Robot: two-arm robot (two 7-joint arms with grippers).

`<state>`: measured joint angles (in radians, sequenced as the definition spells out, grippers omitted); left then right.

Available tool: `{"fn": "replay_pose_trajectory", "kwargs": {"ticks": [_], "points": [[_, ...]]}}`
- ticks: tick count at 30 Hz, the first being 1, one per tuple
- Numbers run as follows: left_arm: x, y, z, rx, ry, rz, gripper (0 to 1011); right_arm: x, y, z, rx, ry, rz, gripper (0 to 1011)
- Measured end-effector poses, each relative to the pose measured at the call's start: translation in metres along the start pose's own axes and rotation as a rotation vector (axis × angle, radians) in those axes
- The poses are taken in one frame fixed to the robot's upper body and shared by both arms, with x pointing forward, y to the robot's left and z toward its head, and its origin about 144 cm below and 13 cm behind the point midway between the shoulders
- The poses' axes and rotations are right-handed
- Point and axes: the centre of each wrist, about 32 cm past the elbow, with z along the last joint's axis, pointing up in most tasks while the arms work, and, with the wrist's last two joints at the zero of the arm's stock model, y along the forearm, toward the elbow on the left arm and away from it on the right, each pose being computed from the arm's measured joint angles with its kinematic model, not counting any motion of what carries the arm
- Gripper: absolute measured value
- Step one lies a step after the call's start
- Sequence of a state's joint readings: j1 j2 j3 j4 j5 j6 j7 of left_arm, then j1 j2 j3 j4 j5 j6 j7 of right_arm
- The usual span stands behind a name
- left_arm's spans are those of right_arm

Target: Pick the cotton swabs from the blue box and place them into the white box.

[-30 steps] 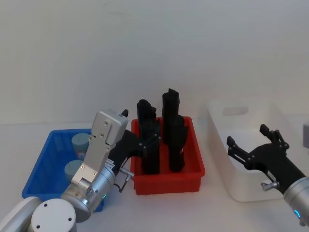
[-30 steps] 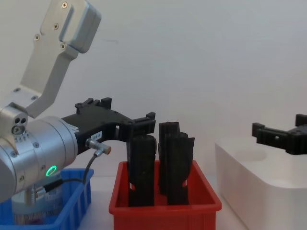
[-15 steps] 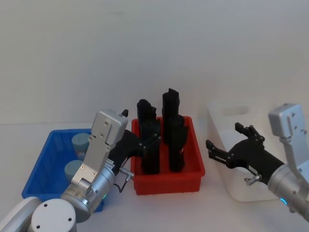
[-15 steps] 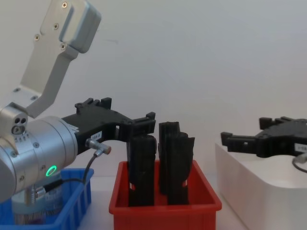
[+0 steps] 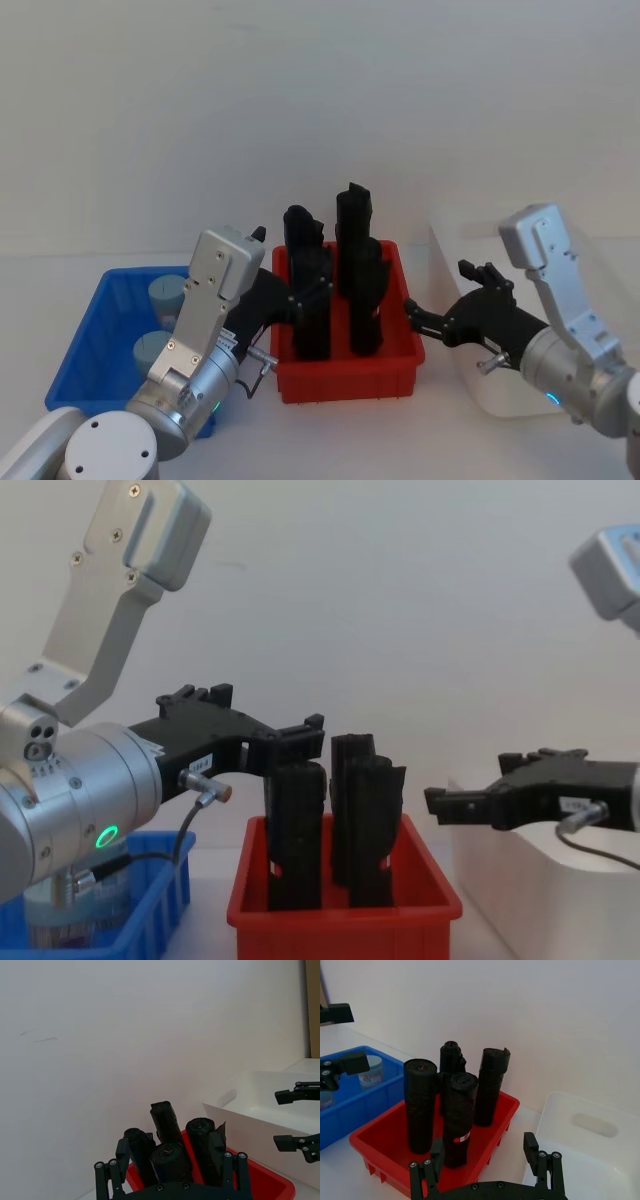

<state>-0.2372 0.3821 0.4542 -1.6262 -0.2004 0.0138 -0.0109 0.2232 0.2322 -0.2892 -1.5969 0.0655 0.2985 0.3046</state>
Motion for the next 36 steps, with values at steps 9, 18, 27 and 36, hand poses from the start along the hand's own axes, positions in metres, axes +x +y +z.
{"fn": "replay_pose_trajectory", "kwargs": {"ticks": [9, 18, 27, 36], "points": [[0.0, 0.0, 0.0, 0.0, 0.0, 0.0, 1004, -0.005, 0.021, 0.003, -0.04, 0.02, 0.015, 1002], [0.0, 0.0, 0.0, 0.0, 0.0, 0.0, 1004, -0.008, 0.041, 0.01, -0.051, 0.046, 0.041, 1002], [0.0, 0.0, 0.0, 0.0, 0.0, 0.0, 1004, -0.011, 0.062, 0.014, -0.066, 0.076, 0.058, 1002], [0.0, 0.0, 0.0, 0.0, 0.0, 0.0, 1004, -0.017, 0.081, 0.015, -0.078, 0.1, 0.066, 1002]]}}
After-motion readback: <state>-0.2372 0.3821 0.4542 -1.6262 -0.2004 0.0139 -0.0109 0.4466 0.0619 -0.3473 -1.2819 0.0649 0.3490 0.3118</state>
